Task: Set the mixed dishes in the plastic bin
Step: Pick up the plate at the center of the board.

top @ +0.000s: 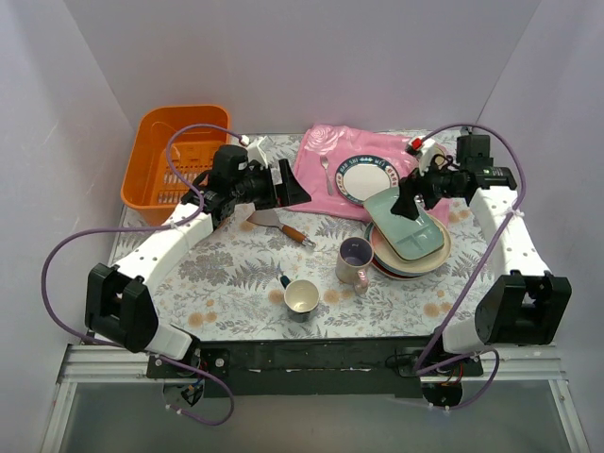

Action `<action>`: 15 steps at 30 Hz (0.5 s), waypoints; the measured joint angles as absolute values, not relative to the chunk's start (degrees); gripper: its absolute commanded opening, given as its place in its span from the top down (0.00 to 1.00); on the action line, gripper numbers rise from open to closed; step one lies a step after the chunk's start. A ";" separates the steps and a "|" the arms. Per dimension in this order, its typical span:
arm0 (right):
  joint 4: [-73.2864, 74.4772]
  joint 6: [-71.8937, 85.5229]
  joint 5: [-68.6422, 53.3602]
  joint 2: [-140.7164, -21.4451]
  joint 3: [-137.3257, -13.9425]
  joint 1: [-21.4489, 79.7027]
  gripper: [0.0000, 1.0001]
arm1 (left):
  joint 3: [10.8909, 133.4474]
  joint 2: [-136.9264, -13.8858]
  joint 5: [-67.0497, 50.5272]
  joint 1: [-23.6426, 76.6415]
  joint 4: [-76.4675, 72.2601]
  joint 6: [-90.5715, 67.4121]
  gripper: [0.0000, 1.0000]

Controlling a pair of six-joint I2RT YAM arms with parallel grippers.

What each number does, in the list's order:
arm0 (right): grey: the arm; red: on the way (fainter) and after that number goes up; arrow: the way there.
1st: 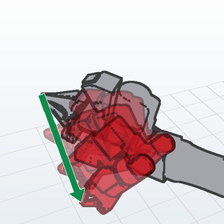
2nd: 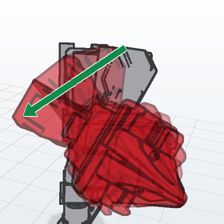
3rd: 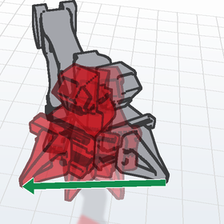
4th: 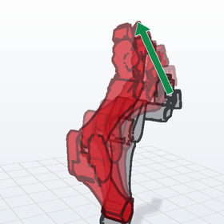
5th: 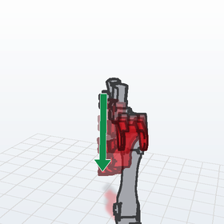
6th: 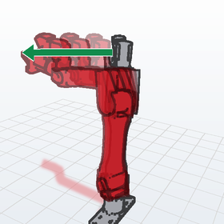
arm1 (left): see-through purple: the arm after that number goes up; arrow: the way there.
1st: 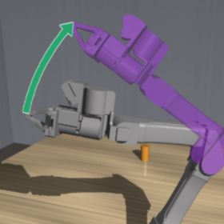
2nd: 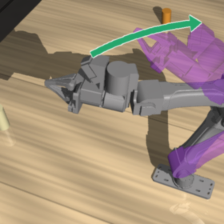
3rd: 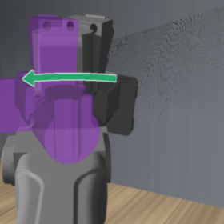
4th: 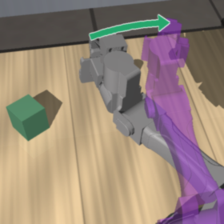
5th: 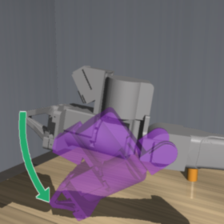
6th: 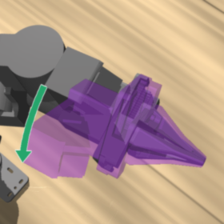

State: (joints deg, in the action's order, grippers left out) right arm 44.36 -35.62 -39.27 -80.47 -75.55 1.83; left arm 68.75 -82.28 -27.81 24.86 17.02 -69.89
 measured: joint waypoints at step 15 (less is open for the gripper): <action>42.33 -23.86 -30.44 -94.08 -79.72 -10.46 0.55 | 68.75 -84.23 -27.64 26.96 17.93 -71.44 0.02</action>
State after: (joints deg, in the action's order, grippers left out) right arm 42.33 -23.86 -30.44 -94.08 -79.72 -10.46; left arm 68.75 -84.23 -27.64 26.96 17.93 -71.44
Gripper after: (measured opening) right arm 0.482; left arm 0.982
